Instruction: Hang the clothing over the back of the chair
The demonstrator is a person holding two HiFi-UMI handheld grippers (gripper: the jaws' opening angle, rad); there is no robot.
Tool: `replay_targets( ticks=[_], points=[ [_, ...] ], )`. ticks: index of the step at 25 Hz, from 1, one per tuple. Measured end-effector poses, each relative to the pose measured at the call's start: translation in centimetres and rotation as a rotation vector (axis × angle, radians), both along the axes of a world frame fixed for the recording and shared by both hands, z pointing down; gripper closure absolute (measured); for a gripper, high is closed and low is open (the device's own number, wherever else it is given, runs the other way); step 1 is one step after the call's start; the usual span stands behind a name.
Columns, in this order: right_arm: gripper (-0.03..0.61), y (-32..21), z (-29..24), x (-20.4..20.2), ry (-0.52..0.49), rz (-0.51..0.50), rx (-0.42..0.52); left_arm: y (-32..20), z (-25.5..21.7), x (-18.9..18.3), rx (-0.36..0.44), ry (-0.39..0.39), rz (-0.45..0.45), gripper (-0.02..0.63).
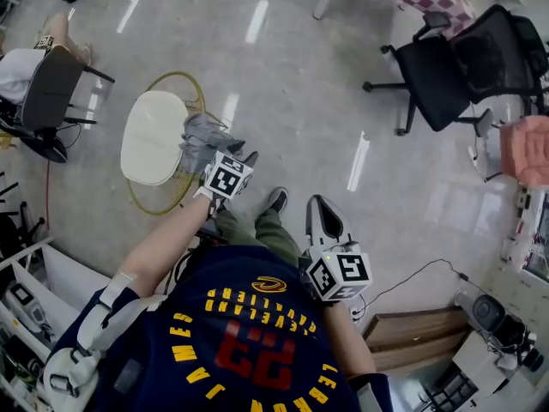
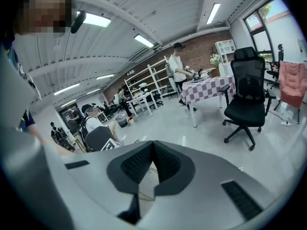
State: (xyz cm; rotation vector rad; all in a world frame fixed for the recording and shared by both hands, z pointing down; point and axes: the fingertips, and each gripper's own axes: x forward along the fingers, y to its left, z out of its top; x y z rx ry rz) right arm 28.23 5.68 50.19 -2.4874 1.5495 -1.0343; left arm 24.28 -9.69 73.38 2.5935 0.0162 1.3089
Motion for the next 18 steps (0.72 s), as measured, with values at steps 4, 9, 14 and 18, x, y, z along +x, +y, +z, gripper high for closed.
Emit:
replay_targets(
  ticks=[4, 9, 14, 18],
  points=[
    [0.571, -2.0, -0.2, -0.4, 0.005, -0.046, 0.009, -0.4, -2.3, -0.6, -0.026, 0.058, -0.033, 0.446],
    [0.571, -4.6, -0.2, -1.4, 0.002, -0.112, 0.028, -1.0, -7.9, -1.8, -0.119, 0.213, -0.056, 0.448],
    [0.571, -8.0, -0.9, -3.2, 0.006, -0.181, 0.047, -4.2, -13.2, -5.1, -0.121, 0.335, -0.13, 0.448],
    [0.571, -10.3, -1.6, -4.6, 0.015, -0.227, 0.062, -9.1, -17.9, -8.9, -0.017, 0.44, -0.234, 0.451]
  ],
)
